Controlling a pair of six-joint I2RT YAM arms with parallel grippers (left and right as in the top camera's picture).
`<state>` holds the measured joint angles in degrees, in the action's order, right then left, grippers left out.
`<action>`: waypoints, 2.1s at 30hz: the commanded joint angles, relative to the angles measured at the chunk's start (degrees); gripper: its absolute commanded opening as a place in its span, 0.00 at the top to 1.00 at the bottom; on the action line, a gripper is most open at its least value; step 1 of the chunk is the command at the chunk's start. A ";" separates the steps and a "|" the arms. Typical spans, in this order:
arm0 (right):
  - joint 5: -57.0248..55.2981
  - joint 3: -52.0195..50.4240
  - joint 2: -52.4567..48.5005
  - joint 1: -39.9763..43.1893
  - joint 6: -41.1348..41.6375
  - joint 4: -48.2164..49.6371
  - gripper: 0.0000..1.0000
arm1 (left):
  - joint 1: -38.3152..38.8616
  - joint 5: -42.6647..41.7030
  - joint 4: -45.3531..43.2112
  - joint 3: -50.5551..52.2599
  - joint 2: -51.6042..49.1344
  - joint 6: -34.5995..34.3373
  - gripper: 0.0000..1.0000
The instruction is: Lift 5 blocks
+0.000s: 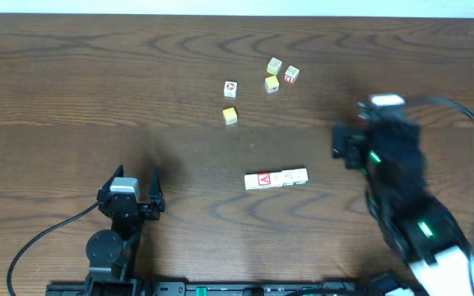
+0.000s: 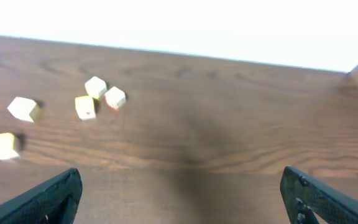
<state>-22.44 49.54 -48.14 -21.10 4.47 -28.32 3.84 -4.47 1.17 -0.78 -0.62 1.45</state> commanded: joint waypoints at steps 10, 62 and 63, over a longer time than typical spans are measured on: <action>15.23 -26.40 36.61 12.28 2.84 15.76 0.01 | -0.28 -0.81 2.49 0.55 0.28 -0.48 0.28; 18.10 -49.22 47.80 15.28 1.03 24.46 0.01 | -0.28 -0.81 2.49 0.55 0.28 -0.48 0.28; 18.08 -49.22 47.80 15.28 1.03 24.44 0.01 | -0.28 -0.81 2.49 0.55 0.28 -0.48 0.28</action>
<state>-4.69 0.58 -0.67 -6.17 6.26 -3.79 3.84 -4.32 1.28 -0.86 -0.62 1.43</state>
